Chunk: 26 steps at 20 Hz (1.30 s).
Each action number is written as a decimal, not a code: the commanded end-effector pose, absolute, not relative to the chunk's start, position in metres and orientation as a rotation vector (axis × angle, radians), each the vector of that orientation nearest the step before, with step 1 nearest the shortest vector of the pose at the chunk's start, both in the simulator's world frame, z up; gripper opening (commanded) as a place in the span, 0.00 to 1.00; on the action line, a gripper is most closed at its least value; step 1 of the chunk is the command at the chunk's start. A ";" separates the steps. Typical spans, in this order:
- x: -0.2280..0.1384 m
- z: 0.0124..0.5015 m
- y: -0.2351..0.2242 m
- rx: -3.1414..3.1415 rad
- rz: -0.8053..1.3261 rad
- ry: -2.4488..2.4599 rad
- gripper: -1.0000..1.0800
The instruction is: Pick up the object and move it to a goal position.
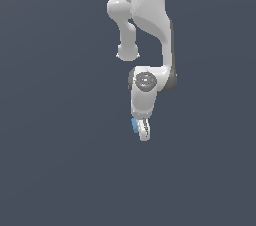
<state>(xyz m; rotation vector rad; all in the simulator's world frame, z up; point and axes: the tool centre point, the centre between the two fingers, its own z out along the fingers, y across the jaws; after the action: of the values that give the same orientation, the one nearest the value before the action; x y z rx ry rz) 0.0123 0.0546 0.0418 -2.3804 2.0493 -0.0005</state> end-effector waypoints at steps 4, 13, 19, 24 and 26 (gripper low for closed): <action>0.012 0.042 0.054 -2.380 -0.001 2.050 0.00; 0.027 0.059 0.034 -2.381 -0.001 2.050 0.00; 0.050 0.087 0.002 -2.381 -0.001 2.050 0.00; 0.073 0.114 -0.028 -2.381 -0.002 2.050 0.00; 0.082 0.124 -0.041 -2.381 -0.002 2.050 0.00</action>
<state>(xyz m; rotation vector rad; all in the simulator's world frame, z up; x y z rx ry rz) 0.0753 -0.0312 0.1160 -2.3806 2.0504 -0.0018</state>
